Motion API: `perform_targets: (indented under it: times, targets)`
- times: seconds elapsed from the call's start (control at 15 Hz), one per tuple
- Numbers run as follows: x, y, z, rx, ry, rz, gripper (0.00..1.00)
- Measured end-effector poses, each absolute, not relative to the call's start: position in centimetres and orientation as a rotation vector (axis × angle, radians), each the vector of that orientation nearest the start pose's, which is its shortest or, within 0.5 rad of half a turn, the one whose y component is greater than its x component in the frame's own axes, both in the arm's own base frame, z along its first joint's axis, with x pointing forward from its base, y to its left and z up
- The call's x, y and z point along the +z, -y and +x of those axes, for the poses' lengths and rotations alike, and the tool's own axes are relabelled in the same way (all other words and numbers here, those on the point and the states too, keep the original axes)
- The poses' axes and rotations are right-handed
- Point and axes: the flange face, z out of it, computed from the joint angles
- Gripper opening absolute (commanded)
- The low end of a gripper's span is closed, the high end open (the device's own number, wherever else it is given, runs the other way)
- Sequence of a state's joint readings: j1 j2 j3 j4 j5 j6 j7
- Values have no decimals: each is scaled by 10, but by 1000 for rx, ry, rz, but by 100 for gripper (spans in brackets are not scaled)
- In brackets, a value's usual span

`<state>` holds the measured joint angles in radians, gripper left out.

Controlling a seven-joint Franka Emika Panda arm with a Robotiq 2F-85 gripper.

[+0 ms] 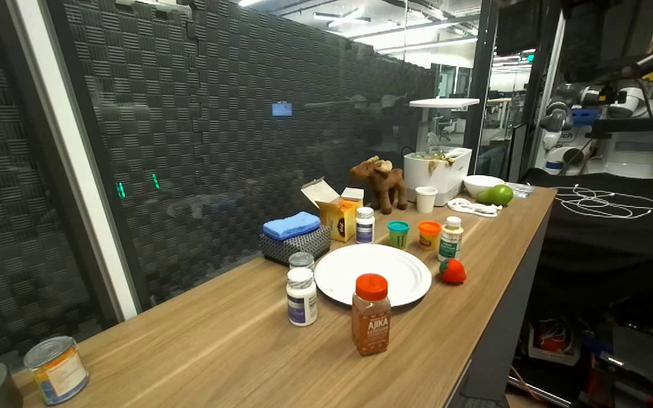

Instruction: Put the plush toy and all the containers on the white plate

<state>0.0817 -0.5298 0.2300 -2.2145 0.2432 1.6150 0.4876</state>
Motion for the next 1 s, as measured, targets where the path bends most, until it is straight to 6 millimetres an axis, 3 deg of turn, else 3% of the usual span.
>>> perform_targets:
  times: [0.27,0.47,0.73,1.0]
  targets:
    - [556,-158,358,187,-356,-3030,100]
    - [525,-147,369,135,-416,-3023,100]
    - [465,-108,373,84,-518,-3095,100]
    - [428,-60,371,37,-629,-3142,100]
